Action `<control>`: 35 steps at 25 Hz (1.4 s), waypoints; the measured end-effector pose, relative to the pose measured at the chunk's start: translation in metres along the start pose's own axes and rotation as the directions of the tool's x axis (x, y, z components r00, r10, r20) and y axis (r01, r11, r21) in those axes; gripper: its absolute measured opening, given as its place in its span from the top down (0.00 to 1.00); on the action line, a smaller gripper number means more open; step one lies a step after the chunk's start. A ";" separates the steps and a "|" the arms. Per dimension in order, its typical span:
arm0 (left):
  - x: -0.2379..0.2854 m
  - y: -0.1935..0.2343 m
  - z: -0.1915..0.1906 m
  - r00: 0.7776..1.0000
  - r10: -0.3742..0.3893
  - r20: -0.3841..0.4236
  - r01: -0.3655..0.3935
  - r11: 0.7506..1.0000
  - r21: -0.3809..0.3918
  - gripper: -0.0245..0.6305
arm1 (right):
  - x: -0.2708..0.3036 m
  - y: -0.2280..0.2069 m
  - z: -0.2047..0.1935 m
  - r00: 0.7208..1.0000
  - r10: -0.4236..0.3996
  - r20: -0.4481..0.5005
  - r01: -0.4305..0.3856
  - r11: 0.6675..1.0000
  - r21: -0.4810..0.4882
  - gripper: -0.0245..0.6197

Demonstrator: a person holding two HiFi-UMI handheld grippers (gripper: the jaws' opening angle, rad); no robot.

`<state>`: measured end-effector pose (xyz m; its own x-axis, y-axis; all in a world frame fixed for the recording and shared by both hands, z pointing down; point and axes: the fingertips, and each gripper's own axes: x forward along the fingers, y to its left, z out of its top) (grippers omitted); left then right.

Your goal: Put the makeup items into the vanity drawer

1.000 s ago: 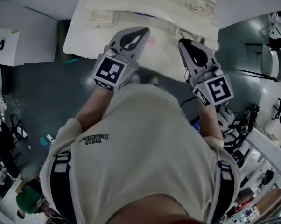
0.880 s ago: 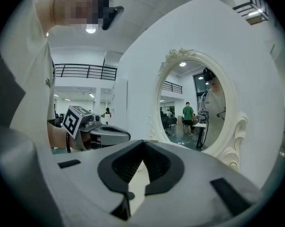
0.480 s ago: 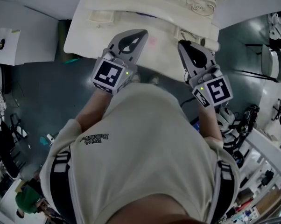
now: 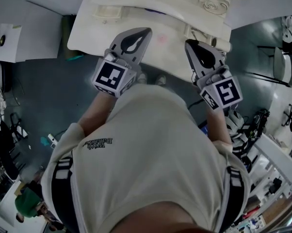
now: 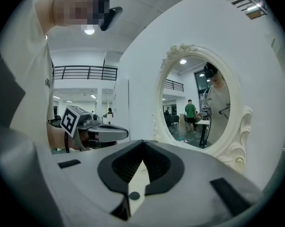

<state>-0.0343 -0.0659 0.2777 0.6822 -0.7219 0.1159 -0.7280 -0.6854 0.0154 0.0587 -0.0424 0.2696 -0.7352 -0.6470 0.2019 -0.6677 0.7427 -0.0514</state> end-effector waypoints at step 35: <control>0.070 0.071 -0.158 0.956 -0.006 -0.292 -0.030 0.993 -0.118 0.94 | 0.138 -0.045 -0.161 0.932 0.021 -0.361 -0.013 1.000 0.025 0.85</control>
<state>-0.0494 -0.1498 0.4439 0.6368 -0.6585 0.4011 -0.7508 -0.6478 0.1286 0.0059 -0.1373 0.4569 -0.6576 -0.5253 0.5400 -0.6607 0.7466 -0.0782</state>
